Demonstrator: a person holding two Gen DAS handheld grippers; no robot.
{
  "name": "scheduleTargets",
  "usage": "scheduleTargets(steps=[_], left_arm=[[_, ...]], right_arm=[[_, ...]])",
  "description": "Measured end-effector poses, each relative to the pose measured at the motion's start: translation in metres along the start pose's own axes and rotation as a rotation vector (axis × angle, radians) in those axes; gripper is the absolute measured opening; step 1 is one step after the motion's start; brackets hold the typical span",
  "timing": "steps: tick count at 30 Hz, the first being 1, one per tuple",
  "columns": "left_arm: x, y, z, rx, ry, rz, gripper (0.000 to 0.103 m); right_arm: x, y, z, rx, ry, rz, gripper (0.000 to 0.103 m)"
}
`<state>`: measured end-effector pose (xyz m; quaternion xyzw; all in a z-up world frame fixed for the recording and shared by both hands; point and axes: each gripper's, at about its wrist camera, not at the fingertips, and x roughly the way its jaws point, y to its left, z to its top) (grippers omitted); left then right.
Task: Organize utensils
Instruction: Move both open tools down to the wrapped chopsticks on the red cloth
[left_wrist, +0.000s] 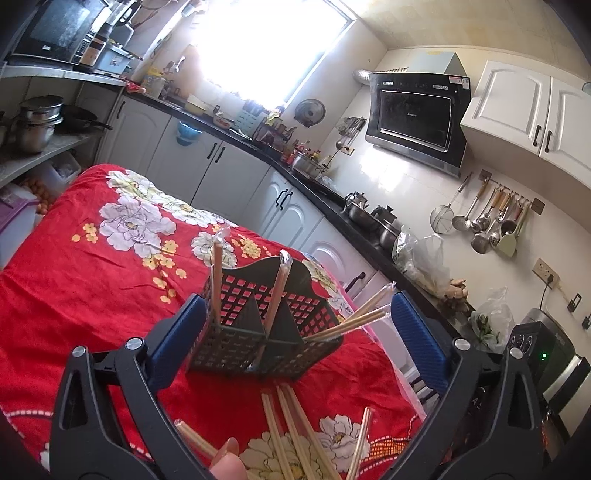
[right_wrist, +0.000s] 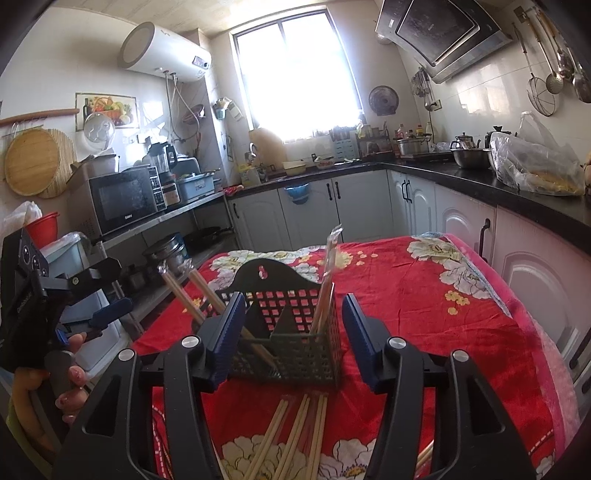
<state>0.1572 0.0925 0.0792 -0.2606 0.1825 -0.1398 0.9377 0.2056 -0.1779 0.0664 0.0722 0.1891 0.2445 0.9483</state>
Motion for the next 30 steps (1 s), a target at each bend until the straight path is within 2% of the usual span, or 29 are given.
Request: scheduleTargets(steps=[13, 30], left_arm=[[-0.015, 0.011, -0.016, -0.020, 0.024, 0.032, 0.092], [-0.020, 0.029, -0.039, -0.032, 0.082, 0.092, 0.092]], right_arm=[[-0.013, 0.009, -0.020, -0.035, 0.056, 0.007, 0.052], [-0.010, 0.011, -0.045, -0.051, 0.153, 0.016, 0.052]])
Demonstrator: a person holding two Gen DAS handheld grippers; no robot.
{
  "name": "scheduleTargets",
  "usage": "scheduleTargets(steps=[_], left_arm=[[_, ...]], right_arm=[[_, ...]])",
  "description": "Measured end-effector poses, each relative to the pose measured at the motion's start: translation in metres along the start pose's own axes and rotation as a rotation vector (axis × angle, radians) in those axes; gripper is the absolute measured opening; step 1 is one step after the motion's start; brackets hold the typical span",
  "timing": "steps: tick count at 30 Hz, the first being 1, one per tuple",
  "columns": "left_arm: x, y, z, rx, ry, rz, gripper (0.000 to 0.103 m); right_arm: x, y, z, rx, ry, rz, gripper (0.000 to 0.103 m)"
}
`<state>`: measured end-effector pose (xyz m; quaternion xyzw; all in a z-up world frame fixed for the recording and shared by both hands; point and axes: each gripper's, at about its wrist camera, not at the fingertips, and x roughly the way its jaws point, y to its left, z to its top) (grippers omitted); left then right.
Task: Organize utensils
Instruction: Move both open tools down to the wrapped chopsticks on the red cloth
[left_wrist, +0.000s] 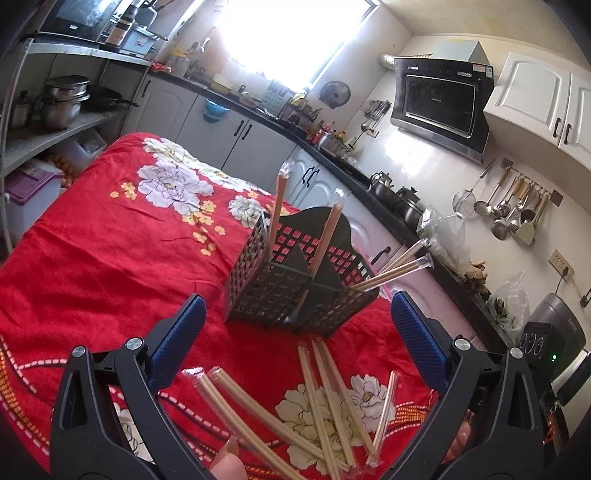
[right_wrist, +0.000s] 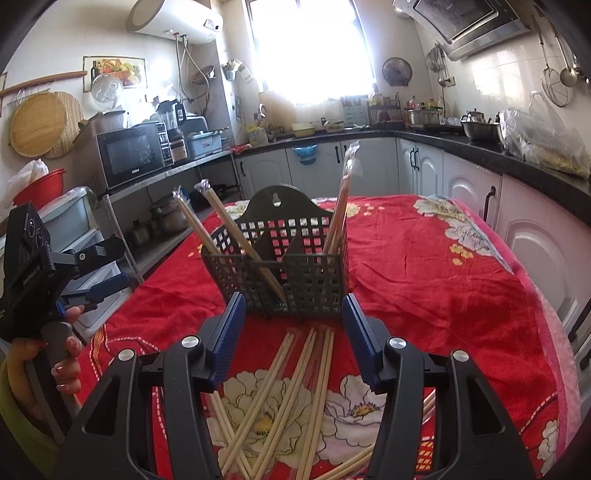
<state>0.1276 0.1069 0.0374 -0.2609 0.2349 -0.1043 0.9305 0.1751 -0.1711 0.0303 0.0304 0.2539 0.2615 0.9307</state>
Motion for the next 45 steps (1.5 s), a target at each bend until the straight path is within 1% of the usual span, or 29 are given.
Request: scheduleTargets(steps=[9, 19, 26, 30, 32, 34, 35, 37, 40, 43, 45], left_arm=[[0.006, 0.010, -0.017, -0.005, 0.054, 0.032, 0.092], [0.015, 0.021, -0.046, 0.030, 0.151, 0.091, 0.092], [0.022, 0.030, -0.058, 0.037, 0.217, 0.130, 0.092], [0.027, 0.033, -0.065, 0.042, 0.251, 0.131, 0.092], [0.029, 0.032, -0.067, 0.047, 0.261, 0.130, 0.088], [0.032, 0.032, -0.069, 0.053, 0.280, 0.128, 0.080], [0.035, 0.033, -0.071, 0.053, 0.292, 0.132, 0.077], [0.039, 0.034, -0.074, 0.053, 0.318, 0.141, 0.064], [0.045, 0.037, -0.079, 0.055, 0.356, 0.158, 0.056], [0.050, 0.040, -0.081, 0.047, 0.378, 0.172, 0.052], [0.052, 0.041, -0.081, 0.048, 0.377, 0.177, 0.052]], right_arm=[[0.010, 0.001, -0.015, -0.016, 0.064, -0.016, 0.052], [0.019, -0.010, -0.029, -0.001, 0.123, -0.042, 0.052], [0.026, -0.012, -0.036, -0.009, 0.161, -0.041, 0.052], [0.031, -0.014, -0.037, -0.012, 0.184, -0.043, 0.052], [0.035, -0.016, -0.038, -0.011, 0.202, -0.043, 0.052], [0.040, -0.018, -0.040, -0.013, 0.223, -0.050, 0.052], [0.043, -0.019, -0.041, -0.015, 0.235, -0.053, 0.052], [0.050, -0.021, -0.043, -0.020, 0.258, -0.063, 0.052], [0.061, -0.024, -0.045, -0.028, 0.296, -0.074, 0.052], [0.072, -0.023, -0.047, -0.050, 0.326, -0.087, 0.052], [0.081, -0.022, -0.048, -0.070, 0.345, -0.105, 0.052]])
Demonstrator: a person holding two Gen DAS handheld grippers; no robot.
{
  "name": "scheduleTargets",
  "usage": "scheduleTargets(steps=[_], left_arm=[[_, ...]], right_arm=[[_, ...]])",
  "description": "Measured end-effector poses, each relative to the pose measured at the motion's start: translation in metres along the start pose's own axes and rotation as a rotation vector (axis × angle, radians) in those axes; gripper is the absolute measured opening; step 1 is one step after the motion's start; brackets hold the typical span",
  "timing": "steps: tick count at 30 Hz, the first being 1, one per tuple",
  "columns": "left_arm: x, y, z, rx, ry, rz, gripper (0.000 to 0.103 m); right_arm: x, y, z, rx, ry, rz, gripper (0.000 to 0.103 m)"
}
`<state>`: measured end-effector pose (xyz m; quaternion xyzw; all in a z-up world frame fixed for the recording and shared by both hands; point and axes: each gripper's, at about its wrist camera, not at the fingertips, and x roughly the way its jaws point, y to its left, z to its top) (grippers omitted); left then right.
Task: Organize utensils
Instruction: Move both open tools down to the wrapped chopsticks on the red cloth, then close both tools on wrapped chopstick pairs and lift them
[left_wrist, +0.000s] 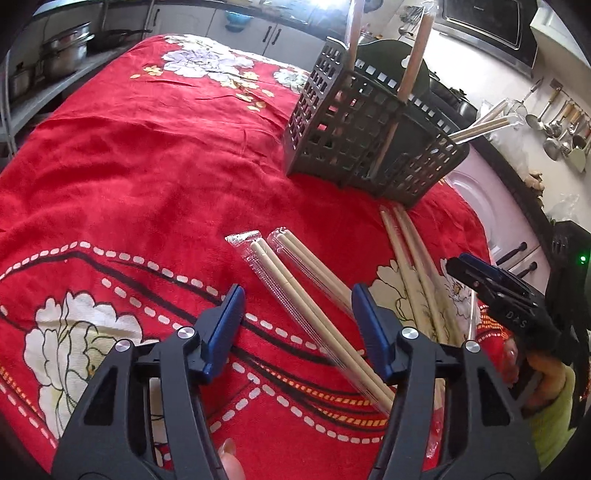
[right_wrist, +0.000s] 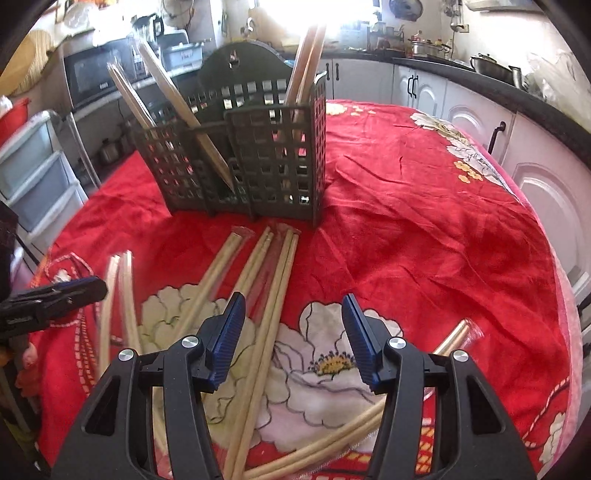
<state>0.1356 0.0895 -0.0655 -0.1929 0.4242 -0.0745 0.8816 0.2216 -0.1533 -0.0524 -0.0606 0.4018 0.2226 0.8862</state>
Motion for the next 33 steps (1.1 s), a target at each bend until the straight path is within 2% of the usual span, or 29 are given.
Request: scheduleTargets(steps=[5, 10, 12, 25, 33], left_arm=[[0.003, 0.001, 0.001, 0.002, 0.001, 0.017, 0.048], [0.004, 0.011, 0.006, -0.019, 0.005, 0.029, 0.032], [0.004, 0.015, 0.008, -0.026, 0.009, 0.030, 0.029], [0.011, 0.018, 0.017, -0.032, 0.018, 0.025, 0.029], [0.017, 0.022, 0.023, -0.050, 0.016, 0.005, 0.029]], right_arm=[[0.018, 0.001, 0.006, -0.021, 0.041, -0.029, 0.048], [0.035, 0.004, 0.014, -0.047, 0.071, -0.052, 0.046], [0.040, 0.005, 0.017, -0.058, 0.078, -0.062, 0.044], [0.066, -0.007, 0.040, 0.009, 0.099, -0.078, 0.036], [0.069, -0.018, 0.047, 0.038, 0.083, -0.074, 0.014]])
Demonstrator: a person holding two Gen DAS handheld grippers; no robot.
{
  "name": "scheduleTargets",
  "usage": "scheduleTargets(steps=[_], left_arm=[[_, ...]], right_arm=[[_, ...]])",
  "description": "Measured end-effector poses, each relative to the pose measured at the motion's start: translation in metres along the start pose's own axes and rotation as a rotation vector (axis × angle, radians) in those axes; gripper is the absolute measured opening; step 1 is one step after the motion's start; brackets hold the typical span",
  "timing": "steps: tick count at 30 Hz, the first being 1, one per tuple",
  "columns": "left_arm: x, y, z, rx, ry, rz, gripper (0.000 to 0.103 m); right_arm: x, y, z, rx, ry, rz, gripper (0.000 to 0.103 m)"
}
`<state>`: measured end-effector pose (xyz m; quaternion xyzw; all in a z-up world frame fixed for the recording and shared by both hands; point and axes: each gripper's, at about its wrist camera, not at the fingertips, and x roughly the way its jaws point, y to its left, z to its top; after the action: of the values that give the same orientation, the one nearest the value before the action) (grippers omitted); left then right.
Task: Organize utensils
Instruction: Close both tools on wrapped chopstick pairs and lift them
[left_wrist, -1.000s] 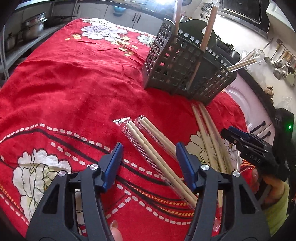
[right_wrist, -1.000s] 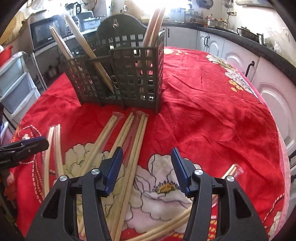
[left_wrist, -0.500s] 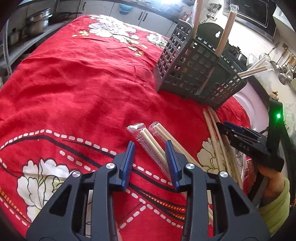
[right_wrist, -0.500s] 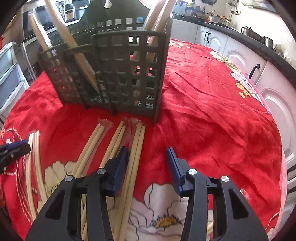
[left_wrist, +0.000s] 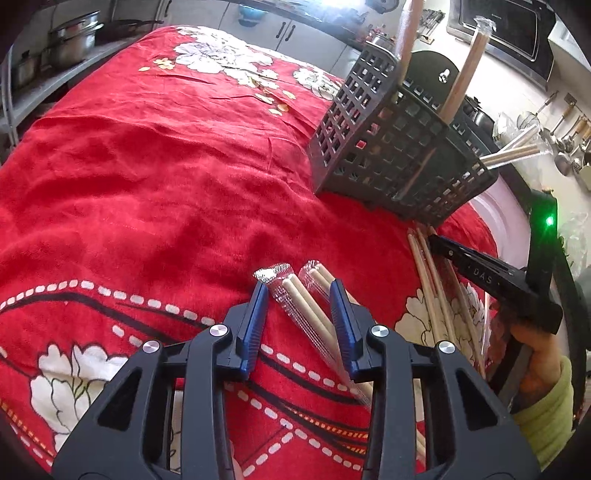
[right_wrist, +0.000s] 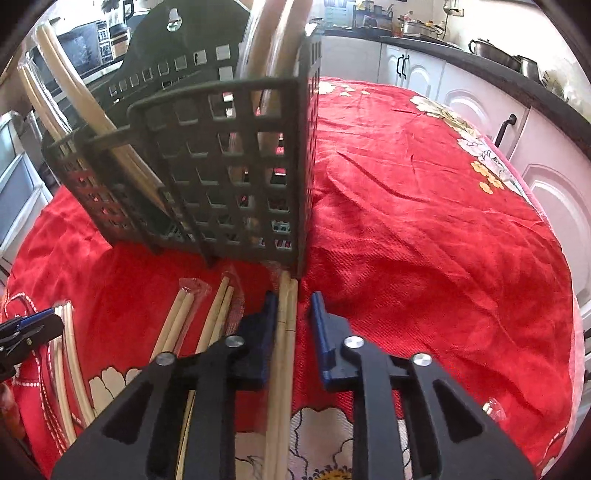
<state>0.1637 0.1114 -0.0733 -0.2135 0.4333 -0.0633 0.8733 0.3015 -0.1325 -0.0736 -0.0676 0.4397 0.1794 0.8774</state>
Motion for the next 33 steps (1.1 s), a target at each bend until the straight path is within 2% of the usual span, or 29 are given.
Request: scheduleTargets(steps=[6, 16, 18, 26, 33], left_arm=[[0.001, 0.007, 0.003, -0.042, -0.003, -0.044, 0.028], [0.002, 0.027, 0.007, -0.145, 0.002, -0.111, 0.007], [-0.003, 0.030, 0.007, -0.169, -0.019, -0.119, 0.006], [-0.046, 0.014, 0.012, -0.114, -0.122, -0.150, 0.005], [-0.078, -0.017, 0.026, -0.016, -0.191, -0.181, 0.004]], right_arm=[[-0.008, -0.011, 0.002, 0.044, -0.025, 0.049, 0.007], [-0.035, -0.002, -0.001, 0.047, -0.086, 0.123, 0.007], [-0.041, -0.001, -0.001, 0.040, -0.102, 0.149, 0.007], [-0.082, 0.021, 0.001, -0.001, -0.164, 0.222, 0.007], [-0.123, 0.032, 0.007, -0.039, -0.258, 0.267, 0.007]])
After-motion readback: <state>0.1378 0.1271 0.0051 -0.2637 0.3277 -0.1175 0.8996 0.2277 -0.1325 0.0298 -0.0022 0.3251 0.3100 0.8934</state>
